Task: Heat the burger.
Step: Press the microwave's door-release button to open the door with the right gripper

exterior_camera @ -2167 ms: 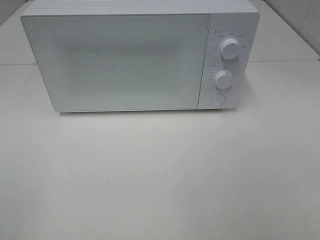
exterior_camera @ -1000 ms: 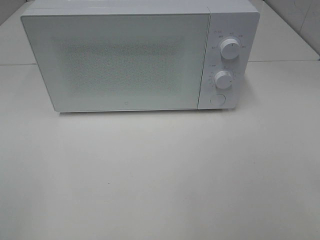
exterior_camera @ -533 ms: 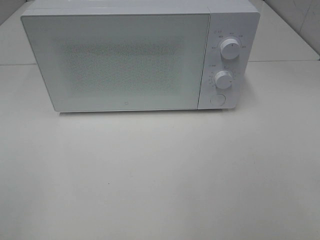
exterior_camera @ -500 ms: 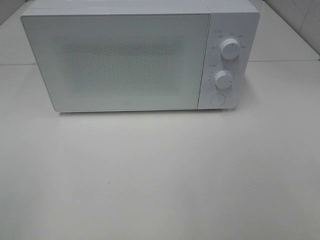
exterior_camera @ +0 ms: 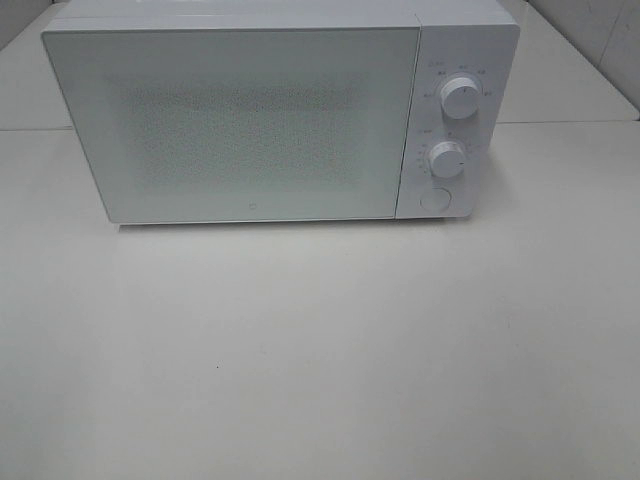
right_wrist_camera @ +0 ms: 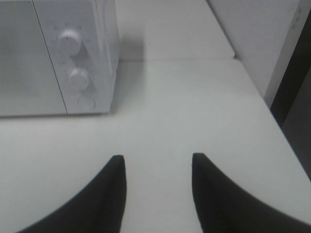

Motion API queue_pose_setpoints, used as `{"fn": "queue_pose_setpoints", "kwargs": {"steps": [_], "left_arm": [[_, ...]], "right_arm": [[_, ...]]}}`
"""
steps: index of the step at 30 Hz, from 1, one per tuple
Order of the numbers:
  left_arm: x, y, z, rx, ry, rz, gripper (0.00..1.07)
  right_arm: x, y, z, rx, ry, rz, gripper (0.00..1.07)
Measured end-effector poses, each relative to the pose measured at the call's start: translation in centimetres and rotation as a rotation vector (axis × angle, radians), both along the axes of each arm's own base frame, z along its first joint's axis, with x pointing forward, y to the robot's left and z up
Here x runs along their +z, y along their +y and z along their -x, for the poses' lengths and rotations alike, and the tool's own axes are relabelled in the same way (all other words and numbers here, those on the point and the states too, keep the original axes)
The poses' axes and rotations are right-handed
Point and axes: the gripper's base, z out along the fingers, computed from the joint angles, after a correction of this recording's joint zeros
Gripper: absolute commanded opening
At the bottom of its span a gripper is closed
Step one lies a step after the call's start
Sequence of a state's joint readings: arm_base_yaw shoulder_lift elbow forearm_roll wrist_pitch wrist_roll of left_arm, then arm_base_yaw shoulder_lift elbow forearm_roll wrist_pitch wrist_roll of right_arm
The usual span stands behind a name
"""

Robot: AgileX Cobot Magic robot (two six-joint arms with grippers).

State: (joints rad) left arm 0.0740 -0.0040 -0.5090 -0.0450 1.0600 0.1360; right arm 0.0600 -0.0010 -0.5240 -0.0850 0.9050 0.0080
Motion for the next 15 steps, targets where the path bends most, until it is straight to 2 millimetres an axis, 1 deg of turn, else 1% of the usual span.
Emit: {"fn": "queue_pose_setpoints", "kwargs": {"steps": [1, 2, 3, 4, 6, 7, 8, 9, 10, 11, 12, 13, 14, 15], "left_arm": [[0.0, 0.0, 0.0, 0.0, 0.0, 0.0, 1.05], [0.0, 0.0, 0.0, 0.0, 0.0, 0.0, 1.05], [0.0, 0.0, 0.0, 0.0, 0.0, 0.0, 1.05], [0.0, 0.0, 0.0, 0.0, 0.0, 0.0, 1.05], [0.0, 0.0, 0.0, 0.0, 0.0, 0.0, 1.05], [0.0, 0.0, 0.0, 0.0, 0.0, 0.0, 1.05], [0.0, 0.0, 0.0, 0.0, 0.0, 0.0, 1.05], [0.0, 0.0, 0.0, 0.0, 0.0, 0.0, 1.05], [0.0, 0.0, 0.0, 0.0, 0.0, 0.0, 1.05], [0.0, 0.0, 0.0, 0.0, 0.0, 0.0, 1.05], [0.0, 0.0, 0.0, 0.0, 0.0, 0.0, 1.05], [0.0, 0.0, 0.0, 0.0, 0.0, 0.0, 1.05], [0.0, 0.0, 0.0, 0.0, 0.0, 0.0, 1.05], [0.0, 0.0, 0.0, 0.0, 0.0, 0.0, 1.05]], "right_arm": [[0.0, 0.0, 0.0, 0.0, 0.0, 0.0, 0.31], [0.7, 0.0, -0.5, 0.006, -0.048, 0.01, 0.24], [1.0, 0.1, -0.9, 0.01, -0.06, 0.016, 0.2], [1.0, 0.1, -0.9, 0.01, -0.06, 0.016, 0.2], [2.1, 0.3, -3.0, 0.03, -0.126, 0.046, 0.02], [2.1, 0.3, -3.0, 0.03, -0.126, 0.046, 0.02], [2.2, 0.3, -3.5, 0.036, -0.141, 0.055, 0.0], [2.3, 0.5, -4.6, 0.049, -0.181, 0.075, 0.0], [2.3, 0.5, -4.6, 0.049, -0.181, 0.075, 0.0], [2.3, 0.5, -5.3, 0.053, -0.202, 0.078, 0.0], [2.2, 0.7, -6.4, 0.061, -0.244, 0.081, 0.0], [2.2, 0.7, -6.4, 0.061, -0.244, 0.081, 0.0], [1.9, 0.8, -7.0, 0.065, -0.256, 0.081, 0.0], [1.2, 0.9, -8.2, 0.071, -0.255, 0.072, 0.0]]}}
